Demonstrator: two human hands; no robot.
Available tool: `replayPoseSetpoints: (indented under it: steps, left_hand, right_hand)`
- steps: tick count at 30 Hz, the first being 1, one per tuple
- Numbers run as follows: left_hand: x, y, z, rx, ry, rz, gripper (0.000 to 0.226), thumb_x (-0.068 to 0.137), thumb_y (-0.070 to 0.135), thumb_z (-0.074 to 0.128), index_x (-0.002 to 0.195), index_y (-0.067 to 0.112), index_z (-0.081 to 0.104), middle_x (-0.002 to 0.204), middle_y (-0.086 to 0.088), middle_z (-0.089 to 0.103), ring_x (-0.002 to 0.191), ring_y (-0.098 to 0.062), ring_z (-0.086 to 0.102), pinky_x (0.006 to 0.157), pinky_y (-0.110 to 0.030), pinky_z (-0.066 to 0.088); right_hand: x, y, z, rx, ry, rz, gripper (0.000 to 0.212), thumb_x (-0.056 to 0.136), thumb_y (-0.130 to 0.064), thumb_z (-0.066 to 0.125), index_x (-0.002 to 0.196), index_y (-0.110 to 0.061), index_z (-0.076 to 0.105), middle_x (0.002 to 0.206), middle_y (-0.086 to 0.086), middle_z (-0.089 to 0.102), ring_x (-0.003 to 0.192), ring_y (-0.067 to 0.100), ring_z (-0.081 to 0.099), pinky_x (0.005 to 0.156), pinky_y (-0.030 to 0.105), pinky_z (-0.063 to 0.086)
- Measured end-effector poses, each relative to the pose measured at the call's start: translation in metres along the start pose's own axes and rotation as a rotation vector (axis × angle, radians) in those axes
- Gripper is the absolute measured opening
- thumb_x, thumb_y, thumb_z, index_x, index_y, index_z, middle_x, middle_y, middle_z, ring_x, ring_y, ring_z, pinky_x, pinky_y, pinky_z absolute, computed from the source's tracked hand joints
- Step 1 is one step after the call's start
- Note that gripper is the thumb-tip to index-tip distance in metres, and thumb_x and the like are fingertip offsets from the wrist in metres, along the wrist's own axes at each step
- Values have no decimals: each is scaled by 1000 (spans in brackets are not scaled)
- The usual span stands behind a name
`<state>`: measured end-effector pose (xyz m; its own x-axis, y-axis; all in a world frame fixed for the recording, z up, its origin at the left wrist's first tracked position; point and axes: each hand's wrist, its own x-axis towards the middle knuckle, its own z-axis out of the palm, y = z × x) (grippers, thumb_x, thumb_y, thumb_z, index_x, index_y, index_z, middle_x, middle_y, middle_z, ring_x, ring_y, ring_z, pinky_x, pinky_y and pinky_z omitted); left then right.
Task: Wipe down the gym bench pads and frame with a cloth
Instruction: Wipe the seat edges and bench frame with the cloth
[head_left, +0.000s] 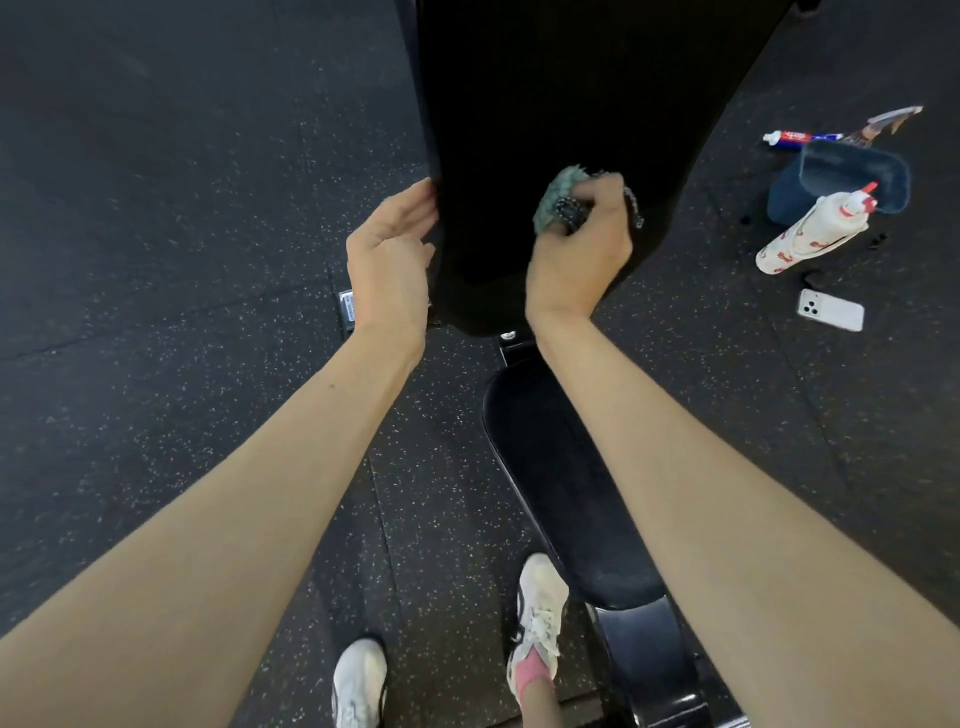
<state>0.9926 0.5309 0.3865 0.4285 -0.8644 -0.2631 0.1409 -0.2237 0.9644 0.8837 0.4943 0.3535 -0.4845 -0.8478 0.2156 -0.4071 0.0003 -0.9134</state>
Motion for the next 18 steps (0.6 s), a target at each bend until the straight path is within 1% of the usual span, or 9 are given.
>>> replayPoseSetpoints:
  steps: [3,5,7,9,10,13,15,17,18]
  left_hand:
    - [5,-3,-12,94,-73,25,66,73,-22,29,118,11,64,113,4,68,109,-1,61,96,-21,48]
    - [8,-10,-21,151,-76,14,65,75,-20,32,122,14,62,114,8,65,111,2,58,99,-24,47]
    - [8,-19,-31,166,-87,9,63,77,-19,34,123,15,61,113,10,64,109,1,58,97,-26,49]
    - [7,-29,-39,162,-138,21,60,78,-18,36,122,12,63,110,5,68,104,-5,62,85,-23,53]
    - [6,-34,-42,167,-165,22,59,79,-18,37,122,12,63,111,3,69,104,-6,63,83,-23,53]
    - [5,-52,-50,198,-196,2,62,83,-16,40,133,17,53,124,5,63,116,-6,57,96,-32,51]
    - [3,-60,-51,246,-198,-3,68,82,-19,37,140,17,45,129,9,56,121,-5,52,103,-31,45]
    - [-1,-65,-47,302,-192,5,70,83,-20,35,142,17,41,128,11,50,122,-3,47,107,-26,39]
    - [-3,-67,-44,320,-187,11,70,84,-19,35,143,18,40,130,11,48,121,-1,45,108,-22,37]
  right_hand:
    - [-31,-14,15,-7,-44,-85,25,77,14,60,96,-3,57,99,-3,54,99,12,52,82,14,43]
    - [-50,-19,26,-13,-57,-160,28,74,16,59,95,-3,57,98,1,59,96,13,52,79,7,38]
    - [-67,-17,33,-22,-105,-211,29,73,17,58,94,-3,58,97,5,62,96,18,54,78,11,38]
    - [-81,-12,39,-42,-194,-227,27,75,15,58,95,-4,60,99,5,62,98,21,53,77,21,43]
    - [-86,-9,41,-45,-219,-210,27,75,14,57,95,-4,60,100,5,62,99,21,53,77,26,46]
    - [-92,-4,45,-11,-176,-193,30,73,17,54,96,-3,60,99,7,61,98,23,53,75,29,48]
    - [-88,1,42,-35,-142,-217,32,73,19,54,96,-1,59,98,8,61,97,23,54,74,22,46]
    - [-69,16,33,-54,-28,-173,29,73,20,53,95,2,59,97,12,61,92,23,54,74,10,41]
    - [-53,25,25,-42,43,-122,27,73,19,52,93,3,59,95,14,62,88,24,55,74,8,41]
